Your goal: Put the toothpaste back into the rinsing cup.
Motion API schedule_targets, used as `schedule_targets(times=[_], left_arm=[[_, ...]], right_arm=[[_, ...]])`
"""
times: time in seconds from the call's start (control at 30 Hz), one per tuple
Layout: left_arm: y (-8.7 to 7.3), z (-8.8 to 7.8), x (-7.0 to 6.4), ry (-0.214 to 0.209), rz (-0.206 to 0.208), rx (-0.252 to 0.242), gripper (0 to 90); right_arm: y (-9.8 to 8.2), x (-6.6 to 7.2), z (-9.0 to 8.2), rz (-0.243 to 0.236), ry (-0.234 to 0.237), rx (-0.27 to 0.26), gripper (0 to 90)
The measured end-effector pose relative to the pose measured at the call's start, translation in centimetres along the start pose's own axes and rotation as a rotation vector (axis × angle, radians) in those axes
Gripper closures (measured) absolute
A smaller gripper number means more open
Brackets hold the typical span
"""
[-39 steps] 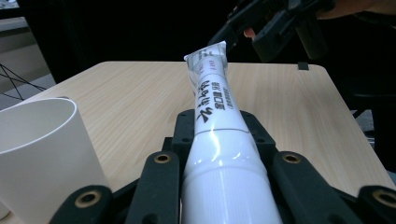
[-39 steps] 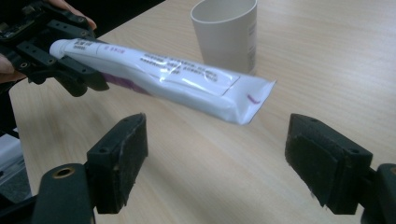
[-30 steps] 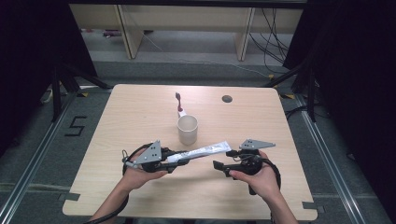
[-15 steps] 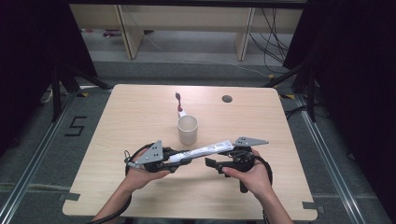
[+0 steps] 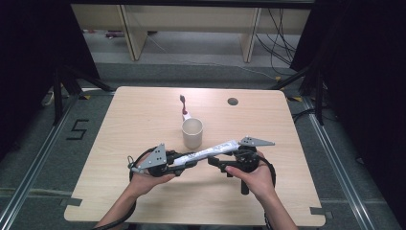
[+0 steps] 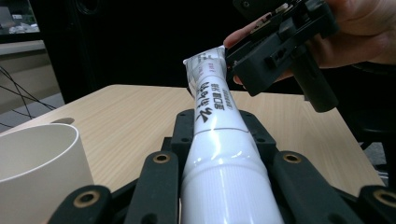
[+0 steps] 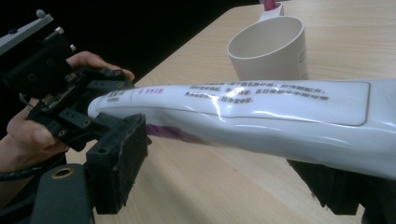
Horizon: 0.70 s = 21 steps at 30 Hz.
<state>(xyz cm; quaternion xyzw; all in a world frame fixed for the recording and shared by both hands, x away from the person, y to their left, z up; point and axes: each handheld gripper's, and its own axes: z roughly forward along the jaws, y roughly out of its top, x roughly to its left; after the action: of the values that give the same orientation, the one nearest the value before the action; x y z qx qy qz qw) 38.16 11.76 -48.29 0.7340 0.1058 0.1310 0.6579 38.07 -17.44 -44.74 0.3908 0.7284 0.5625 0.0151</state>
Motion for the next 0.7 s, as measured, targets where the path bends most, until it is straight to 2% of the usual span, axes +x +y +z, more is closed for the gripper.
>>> schedule_targets(times=[0.03, 0.07, 0.13, 0.27, 0.43, 0.47, 0.53, 0.57, 0.6, 0.63, 0.67, 0.7], left_arm=[[0.0, 0.0, 0.0, 0.000, 0.000, 0.000, 70.7], [0.0, 0.0, 0.0, 0.005, -0.001, -0.002, 70.7], [-0.1, 0.1, 0.0, 0.010, -0.008, -0.008, 70.6], [0.0, 0.2, -0.1, 0.023, -0.012, -0.015, 70.5], [0.0, 0.3, -0.1, 0.037, -0.013, -0.025, 70.5], [0.0, 0.3, -0.1, 0.041, -0.016, -0.029, 70.5], [0.1, 0.3, -0.2, 0.050, -0.020, -0.037, 70.5], [0.1, 0.4, -0.2, 0.054, -0.021, -0.040, 70.5], [0.1, 0.4, -0.2, 0.059, -0.023, -0.044, 70.5], [0.0, 0.4, -0.2, 0.062, -0.024, -0.047, 70.5], [0.1, 0.4, -0.2, 0.067, -0.024, -0.047, 70.5], [0.1, 0.4, -0.2, 0.070, -0.024, -0.046, 70.5]], right_arm=[[0.0, 0.0, 0.0, 0.000, 0.000, 0.000, 21.3], [0.0, 0.1, 0.1, 0.031, 0.007, 0.008, 21.0], [0.2, -0.1, 0.2, 0.017, 0.006, -0.008, 21.0], [0.5, 0.0, 0.2, 0.043, 0.007, -0.014, 20.9], [0.8, -0.1, 0.3, 0.048, 0.003, -0.026, 20.8], [1.0, -0.1, 0.3, 0.064, 0.002, -0.033, 20.9], [1.0, -0.1, 0.4, 0.068, 0.002, -0.047, 21.0], [1.1, -0.3, 0.5, 0.035, -0.015, -0.066, 20.9], [1.2, -0.1, 0.4, 0.067, -0.012, -0.058, 20.9], [1.2, -0.1, 0.5, 0.069, -0.015, -0.066, 20.8], [1.2, 0.1, 0.5, 0.105, -0.010, -0.066, 20.5], [1.3, -0.2, 0.7, 0.068, -0.015, -0.077, 20.2]])
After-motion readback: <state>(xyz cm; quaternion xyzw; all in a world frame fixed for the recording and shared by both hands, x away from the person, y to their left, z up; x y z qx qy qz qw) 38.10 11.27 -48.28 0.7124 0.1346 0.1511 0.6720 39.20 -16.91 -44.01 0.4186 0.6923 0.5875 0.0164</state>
